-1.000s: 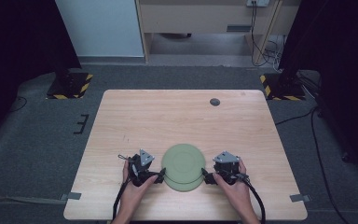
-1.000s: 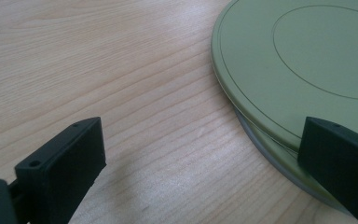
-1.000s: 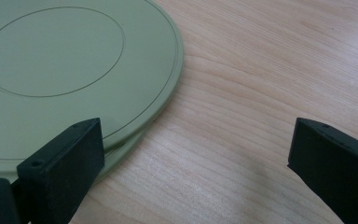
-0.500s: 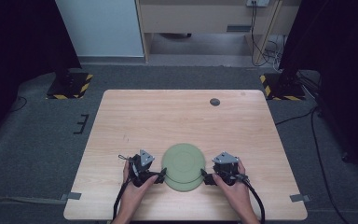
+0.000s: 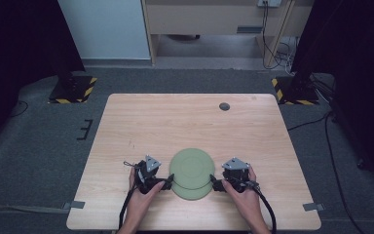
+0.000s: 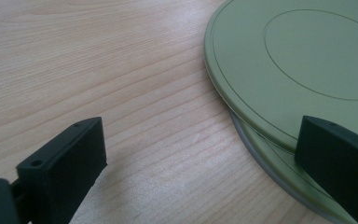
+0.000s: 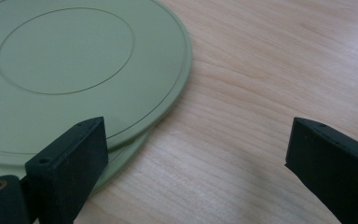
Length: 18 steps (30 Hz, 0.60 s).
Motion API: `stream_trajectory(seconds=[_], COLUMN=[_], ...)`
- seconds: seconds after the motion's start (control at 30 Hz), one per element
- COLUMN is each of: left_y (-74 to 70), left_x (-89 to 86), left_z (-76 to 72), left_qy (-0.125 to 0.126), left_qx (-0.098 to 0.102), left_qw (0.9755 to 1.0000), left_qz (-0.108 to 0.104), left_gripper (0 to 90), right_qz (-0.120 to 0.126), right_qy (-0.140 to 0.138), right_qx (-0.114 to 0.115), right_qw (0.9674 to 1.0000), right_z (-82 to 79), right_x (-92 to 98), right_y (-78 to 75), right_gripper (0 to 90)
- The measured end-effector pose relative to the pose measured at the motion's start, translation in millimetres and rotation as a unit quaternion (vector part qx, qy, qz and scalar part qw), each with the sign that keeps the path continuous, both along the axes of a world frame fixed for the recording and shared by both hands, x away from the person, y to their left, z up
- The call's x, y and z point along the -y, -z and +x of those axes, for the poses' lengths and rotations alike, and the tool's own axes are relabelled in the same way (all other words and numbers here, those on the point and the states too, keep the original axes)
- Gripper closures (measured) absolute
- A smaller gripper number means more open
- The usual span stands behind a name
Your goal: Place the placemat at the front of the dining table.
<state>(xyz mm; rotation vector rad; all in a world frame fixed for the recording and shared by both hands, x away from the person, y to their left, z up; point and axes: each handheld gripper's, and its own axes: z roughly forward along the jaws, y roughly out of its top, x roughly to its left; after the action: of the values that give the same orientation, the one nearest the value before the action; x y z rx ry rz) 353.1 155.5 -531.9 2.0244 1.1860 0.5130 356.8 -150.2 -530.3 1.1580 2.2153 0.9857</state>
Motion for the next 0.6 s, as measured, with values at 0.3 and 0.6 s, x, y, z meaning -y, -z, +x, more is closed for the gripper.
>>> stream_trajectory(seconds=[0.3, 0.6], left_y=[-0.9, 1.2], left_x=[8.5, 5.7], left_z=[-6.6, -2.1], left_qy=[0.021, 0.017], left_qx=[0.008, -0.005], left_qw=[0.9997, 0.9998], left_qz=[0.011, -0.008], left_gripper=[1.1, 0.0], right_qz=[-0.004, -0.003], right_qy=[-0.007, -0.001], right_qx=[-0.004, -0.003], right_qw=[1.0000, 1.0000], right_z=[-2.5, 2.2], right_x=[-1.7, -2.0], right_y=[0.3, 1.3], right_gripper=[4.9, 2.6])
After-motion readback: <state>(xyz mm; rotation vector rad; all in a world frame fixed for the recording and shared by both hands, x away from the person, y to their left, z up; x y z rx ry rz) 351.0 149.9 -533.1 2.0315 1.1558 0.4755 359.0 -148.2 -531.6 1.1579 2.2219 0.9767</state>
